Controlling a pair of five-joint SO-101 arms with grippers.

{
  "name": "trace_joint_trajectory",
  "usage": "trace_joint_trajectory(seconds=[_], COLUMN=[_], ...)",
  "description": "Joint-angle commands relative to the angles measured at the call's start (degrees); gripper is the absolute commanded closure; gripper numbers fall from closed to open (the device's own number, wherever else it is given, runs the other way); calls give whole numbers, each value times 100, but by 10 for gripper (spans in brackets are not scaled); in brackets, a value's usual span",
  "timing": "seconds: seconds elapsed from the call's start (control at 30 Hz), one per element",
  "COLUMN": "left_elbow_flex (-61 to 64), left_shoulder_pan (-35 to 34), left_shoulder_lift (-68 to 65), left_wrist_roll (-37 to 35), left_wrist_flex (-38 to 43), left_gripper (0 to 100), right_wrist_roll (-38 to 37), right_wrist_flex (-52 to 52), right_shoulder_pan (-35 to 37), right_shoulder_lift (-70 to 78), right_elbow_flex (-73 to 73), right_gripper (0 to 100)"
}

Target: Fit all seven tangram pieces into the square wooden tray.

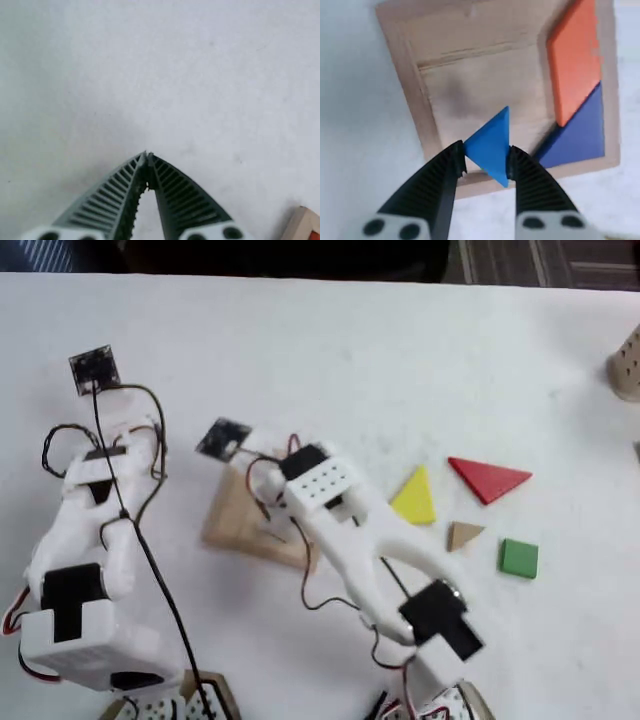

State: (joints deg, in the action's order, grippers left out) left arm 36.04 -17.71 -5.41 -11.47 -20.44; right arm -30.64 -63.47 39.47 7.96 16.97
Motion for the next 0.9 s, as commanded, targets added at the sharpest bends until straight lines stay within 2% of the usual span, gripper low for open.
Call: trace_joint_trajectory(seconds=[0.0,0.27,0.53,0.7,0.87], left_elbow_flex=[-299,-299,-299,-308,-299], left_shoulder_pan=[31,40,57,57,66], left_shoulder_lift=[13,13,13,13,13], left_wrist_roll=[-18,-18,-18,-18,-18], left_wrist_flex=[26,26,26,26,26], left_gripper=[977,977,977,977,977], right_wrist_roll=[-290,-308,-299,-281,-53], right_wrist_flex=[242,-119,-927,-1332,-1525], right_shoulder_pan=[48,4,-31,-22,-22], right_shoulder_lift=[295,1367,1631,1156,171], right_elbow_flex=[-431,-1732,-2505,-2585,-1881], right_gripper=[939,931,775,800,882])
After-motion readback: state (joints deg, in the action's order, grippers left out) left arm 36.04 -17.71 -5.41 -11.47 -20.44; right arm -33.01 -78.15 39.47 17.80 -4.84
